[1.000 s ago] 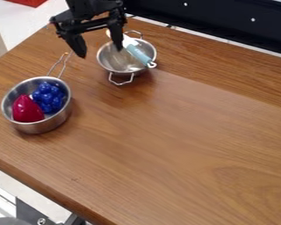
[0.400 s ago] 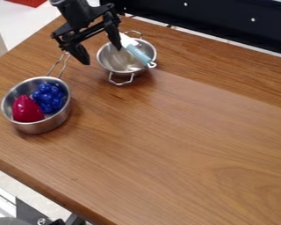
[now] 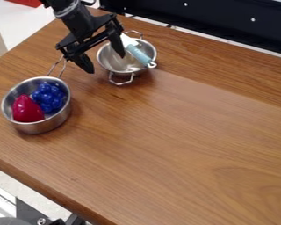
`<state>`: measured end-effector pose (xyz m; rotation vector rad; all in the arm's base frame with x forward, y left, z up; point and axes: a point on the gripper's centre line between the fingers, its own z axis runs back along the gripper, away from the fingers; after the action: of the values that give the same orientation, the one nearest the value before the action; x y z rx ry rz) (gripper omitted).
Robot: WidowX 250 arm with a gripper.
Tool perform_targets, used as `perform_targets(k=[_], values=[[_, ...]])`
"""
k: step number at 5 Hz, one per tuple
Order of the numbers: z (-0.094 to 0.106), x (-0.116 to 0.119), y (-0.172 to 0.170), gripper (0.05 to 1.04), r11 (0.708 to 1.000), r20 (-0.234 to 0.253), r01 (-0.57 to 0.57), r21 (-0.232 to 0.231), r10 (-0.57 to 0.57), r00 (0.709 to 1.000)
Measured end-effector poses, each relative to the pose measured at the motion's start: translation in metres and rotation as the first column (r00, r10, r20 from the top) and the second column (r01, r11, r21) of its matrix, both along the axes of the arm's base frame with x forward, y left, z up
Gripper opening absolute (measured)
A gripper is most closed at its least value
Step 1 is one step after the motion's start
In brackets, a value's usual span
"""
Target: Put the silver bowl to the bottom right of the table.
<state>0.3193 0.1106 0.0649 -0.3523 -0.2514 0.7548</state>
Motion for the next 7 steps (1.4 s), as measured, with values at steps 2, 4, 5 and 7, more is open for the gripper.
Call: perform_targets(k=[2, 4, 5, 7], values=[[-0.018, 0.0, -0.003, 0.999, 0.999, -0.047, -0.03, 0.035, 0.032, 0.998], [-0.02, 0.0, -0.006, 0.698, 0.998, -0.05, -0.049, 0.034, 0.051, 0.997], [-0.022, 0.001, -0.006, 0.414, 0.998, -0.054, -0.061, 0.025, 0.062, 0.997], [-0.023, -0.001, -0.01, 0.078, 0.999, -0.061, -0.034, 0.007, 0.034, 0.998]])
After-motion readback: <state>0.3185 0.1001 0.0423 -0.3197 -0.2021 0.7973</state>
